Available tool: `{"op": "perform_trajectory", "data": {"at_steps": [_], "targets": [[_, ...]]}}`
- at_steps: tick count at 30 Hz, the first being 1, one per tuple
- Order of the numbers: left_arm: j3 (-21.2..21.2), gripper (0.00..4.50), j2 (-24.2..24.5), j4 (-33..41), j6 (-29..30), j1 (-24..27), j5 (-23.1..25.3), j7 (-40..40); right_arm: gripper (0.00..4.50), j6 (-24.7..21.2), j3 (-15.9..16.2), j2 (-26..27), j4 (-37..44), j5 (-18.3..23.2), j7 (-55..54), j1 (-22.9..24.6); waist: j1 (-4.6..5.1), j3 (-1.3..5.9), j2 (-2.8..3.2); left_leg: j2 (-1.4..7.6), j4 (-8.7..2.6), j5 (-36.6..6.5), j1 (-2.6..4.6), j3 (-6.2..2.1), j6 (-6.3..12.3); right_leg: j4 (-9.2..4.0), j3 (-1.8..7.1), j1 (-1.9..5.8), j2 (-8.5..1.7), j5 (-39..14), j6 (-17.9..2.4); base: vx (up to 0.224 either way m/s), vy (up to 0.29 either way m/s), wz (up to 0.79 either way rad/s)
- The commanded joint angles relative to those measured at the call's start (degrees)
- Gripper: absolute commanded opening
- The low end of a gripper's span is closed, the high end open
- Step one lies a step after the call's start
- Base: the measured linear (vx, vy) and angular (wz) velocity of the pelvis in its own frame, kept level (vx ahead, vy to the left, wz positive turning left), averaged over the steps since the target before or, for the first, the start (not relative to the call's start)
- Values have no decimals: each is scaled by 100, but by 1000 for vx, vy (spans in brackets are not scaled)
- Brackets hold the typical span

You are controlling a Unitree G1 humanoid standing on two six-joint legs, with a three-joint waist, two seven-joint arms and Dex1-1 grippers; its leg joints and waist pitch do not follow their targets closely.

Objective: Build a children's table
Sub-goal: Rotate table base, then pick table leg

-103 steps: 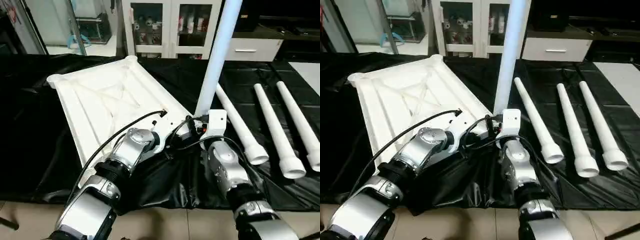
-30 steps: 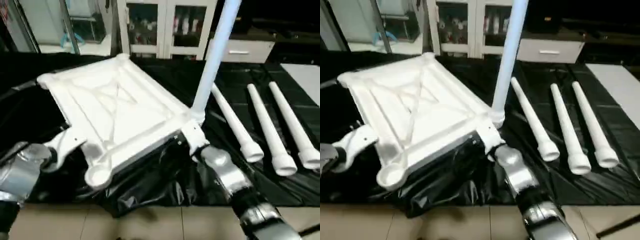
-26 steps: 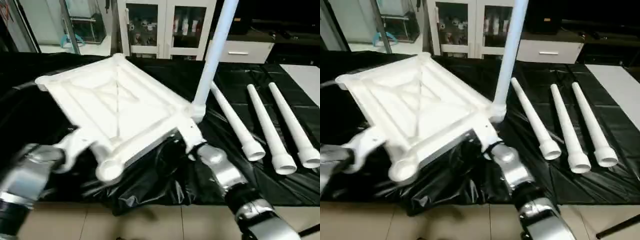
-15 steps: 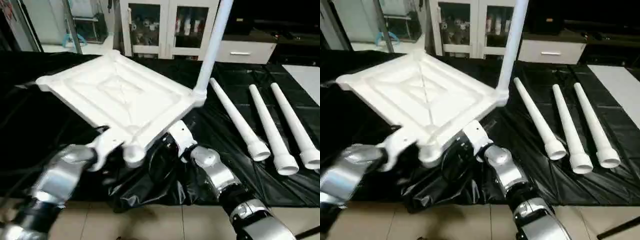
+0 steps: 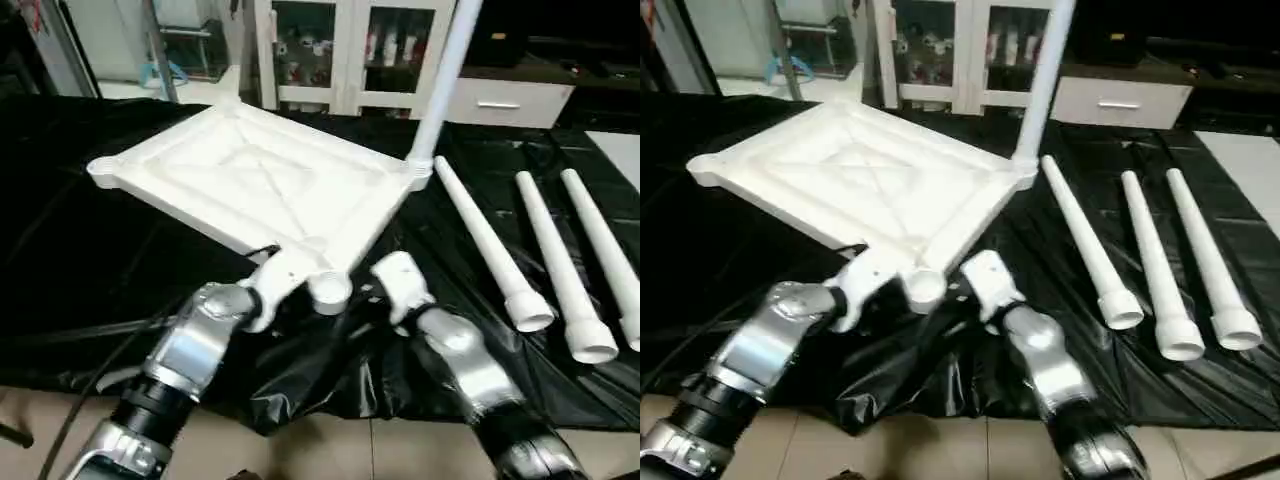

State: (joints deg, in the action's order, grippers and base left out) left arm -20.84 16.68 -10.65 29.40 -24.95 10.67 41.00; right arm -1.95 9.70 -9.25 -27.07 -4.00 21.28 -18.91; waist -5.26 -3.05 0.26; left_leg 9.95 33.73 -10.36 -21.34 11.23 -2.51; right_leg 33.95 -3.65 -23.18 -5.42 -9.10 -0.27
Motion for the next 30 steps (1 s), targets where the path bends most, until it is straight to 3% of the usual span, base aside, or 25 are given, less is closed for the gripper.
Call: {"op": "perform_trajectory", "data": {"at_steps": [1,2,3,5,6,11,14,15,17,19,20,21,23,24,25,30], "targets": [[-40,179,96,628,-109,66,-309,360,378,-670,-349,-157,808,255,-13,74,38,382,53,297,-477,-1661,80,-173,5,-370,250,241,-280,-1134,-1044,0,0,0],[-40,179,96,628,-109,66,-309,360,378,-670,-349,-157,808,255,-13,74,43,381,56,317,-484,-1680,84,-172,20,-374,258,247,-296,-1181,-1063,0,0,0],[70,179,246,996,-59,197,-542,647,378,-1236,-719,-330,1163,434,-79,38,40,372,101,311,-482,-1702,94,-182,5,-367,254,241,-291,-1226,-1086,0,0,0],[97,183,281,1056,-68,220,-587,696,415,-1357,-802,-384,1190,472,-98,-10,55,359,73,306,-477,-1744,95,-159,-5,-381,253,224,-275,-1297,-1089,0,0,0],[196,183,427,1217,-117,265,-715,863,418,-1747,-1089,-662,1215,519,-186,-261,66,336,122,286,-482,-1878,104,-160,-39,-407,250,217,-270,-1550,-1045,0,0,0],[294,183,794,960,-432,-7,-596,994,440,-2584,-1540,-1220,584,543,-403,-1204,123,341,124,235,-450,-1840,117,-160,-148,-418,230,208,-247,-1894,-934,0,0,0],[325,183,850,1022,-408,-88,-693,1105,440,-2772,-1562,-1343,152,587,-343,-1507,166,351,138,236,-423,-1764,120,-151,-165,-398,225,217,-260,-1694,-1094,0,0,0],[332,183,860,1102,-389,-112,-768,1187,440,-2869,-1580,-1372,-65,648,-279,-1643,172,352,116,238,-422,-1736,117,-148,-145,-400,225,224,-263,-1642,-1120,0,0,0],[283,183,914,1427,-302,-154,-1033,1523,440,-3300,-1396,-1509,-663,549,-34,-2026,186,385,115,237,-396,-1447,83,-157,-72,-329,215,267,-267,-1282,-1303,0,0,0],[250,183,930,1578,-226,-160,-1162,1681,440,-3400,-1275,-1561,-871,438,82,-2148,175,404,119,248,-363,-1153,81,-129,2,-290,218,271,-261,-810,-1464,0,0,0],[241,183,919,1641,-209,-165,-1229,1730,440,-3460,-1221,-1572,-976,410,173,-2207,173,416,57,241,-344,-946,62,-109,92,-260,217,292,-255,-550,-1548,0,0,0],[225,183,869,1794,-114,-181,-1405,1830,440,-3599,-1156,-1561,-1290,398,348,-2348,158,424,59,244,-330,-860,64,-107,136,-231,214,295,-264,-471,-1602,0,0,0],[221,183,820,1870,-51,-194,-1508,1863,440,-3668,-1120,-1546,-1533,384,412,-2433,132,403,84,260,-317,-777,51,-88,228,-235,208,291,-264,-522,-1681,0,0,0],[205,183,768,1917,-11,-209,-1562,1869,440,-3811,-969,-1551,-1901,236,406,-2514,137,398,32,261,-316,-795,51,-79,229,-241,205,287,-262,-606,-1677,0,0,0],[196,183,747,1925,-5,-215,-1553,1872,440,-3921,-844,-1561,-2130,149,411,-2562,124,387,31,259,-319,-874,60,-79,203,-259,204,282,-264,-831,-1657,0,0,0],[188,183,747,1932,9,-215,-1542,1865,440,-4018,-828,-1528,-2303,175,410,-2592,109,350,39,274,-344,-1290,84,-99,-3,-318,216,248,-280,-1548,-1378,0,0,0]]}}
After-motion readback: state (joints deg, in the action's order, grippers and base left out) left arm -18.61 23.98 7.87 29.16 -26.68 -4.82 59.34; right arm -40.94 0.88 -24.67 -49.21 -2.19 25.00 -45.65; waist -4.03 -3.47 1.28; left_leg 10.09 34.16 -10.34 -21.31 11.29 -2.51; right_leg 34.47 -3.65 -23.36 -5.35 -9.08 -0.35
